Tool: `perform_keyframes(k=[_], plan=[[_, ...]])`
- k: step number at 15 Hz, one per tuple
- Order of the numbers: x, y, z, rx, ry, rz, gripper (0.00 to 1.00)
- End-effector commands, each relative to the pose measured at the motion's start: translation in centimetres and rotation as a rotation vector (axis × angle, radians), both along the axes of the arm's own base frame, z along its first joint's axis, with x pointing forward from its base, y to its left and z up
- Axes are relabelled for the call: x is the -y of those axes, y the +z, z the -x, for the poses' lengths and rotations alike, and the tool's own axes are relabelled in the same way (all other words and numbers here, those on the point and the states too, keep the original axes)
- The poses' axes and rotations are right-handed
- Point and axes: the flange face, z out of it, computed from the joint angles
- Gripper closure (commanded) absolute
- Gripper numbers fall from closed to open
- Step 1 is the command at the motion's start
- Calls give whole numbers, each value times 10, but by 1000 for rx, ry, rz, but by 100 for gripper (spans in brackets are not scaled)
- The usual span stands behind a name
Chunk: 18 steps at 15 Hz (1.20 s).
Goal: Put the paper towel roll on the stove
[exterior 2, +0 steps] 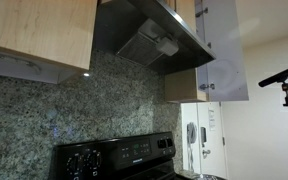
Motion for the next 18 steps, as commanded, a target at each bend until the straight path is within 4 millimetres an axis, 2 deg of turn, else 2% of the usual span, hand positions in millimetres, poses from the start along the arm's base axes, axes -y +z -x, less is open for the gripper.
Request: perform_keyframes(k=[1, 3, 4, 5, 9, 14, 18], plan=[[1, 13, -18, 18, 42, -7, 0], [-4, 11, -26, 21, 67, -8, 0], [-4, 3, -20, 7, 44, -8, 0], [-5, 2, -23, 5, 54, -8, 0], [-4, 3, -26, 9, 63, -14, 0], [-4, 4, -20, 43, 6, 0, 0], [-11, 7, -30, 29, -6, 13, 0]])
